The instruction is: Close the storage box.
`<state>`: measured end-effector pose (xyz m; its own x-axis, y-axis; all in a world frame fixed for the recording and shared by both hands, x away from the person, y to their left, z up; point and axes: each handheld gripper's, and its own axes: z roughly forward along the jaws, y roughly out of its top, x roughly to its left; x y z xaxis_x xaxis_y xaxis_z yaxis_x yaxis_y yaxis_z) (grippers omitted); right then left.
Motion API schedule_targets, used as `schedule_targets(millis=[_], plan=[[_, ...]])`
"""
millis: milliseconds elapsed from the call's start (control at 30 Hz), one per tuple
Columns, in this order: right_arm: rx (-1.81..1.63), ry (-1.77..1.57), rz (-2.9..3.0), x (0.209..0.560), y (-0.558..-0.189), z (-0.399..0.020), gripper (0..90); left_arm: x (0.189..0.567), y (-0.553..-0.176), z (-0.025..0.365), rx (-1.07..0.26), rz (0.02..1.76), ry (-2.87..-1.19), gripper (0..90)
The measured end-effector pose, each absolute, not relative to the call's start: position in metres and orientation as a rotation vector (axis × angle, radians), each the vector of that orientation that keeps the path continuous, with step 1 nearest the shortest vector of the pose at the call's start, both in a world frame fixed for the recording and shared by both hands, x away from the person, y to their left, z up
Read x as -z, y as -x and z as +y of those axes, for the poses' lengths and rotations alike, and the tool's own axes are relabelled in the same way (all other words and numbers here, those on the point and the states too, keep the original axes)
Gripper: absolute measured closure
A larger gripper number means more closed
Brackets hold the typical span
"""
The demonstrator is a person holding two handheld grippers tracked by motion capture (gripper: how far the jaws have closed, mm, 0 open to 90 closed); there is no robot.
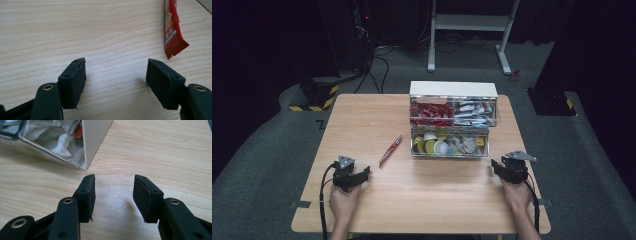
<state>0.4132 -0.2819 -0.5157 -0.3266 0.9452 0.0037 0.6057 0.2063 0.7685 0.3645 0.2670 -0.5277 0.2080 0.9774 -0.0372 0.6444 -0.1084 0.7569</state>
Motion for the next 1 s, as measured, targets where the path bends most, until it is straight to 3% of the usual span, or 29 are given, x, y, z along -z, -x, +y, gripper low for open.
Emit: schedule_targets(millis=[1000], plan=[[-0.883,-1.451,2.056,0.522,-0.4167,-0.2766,38.6,0.528,-0.3642,0.2623,-0.678,1.5,-1.869,31.3]])
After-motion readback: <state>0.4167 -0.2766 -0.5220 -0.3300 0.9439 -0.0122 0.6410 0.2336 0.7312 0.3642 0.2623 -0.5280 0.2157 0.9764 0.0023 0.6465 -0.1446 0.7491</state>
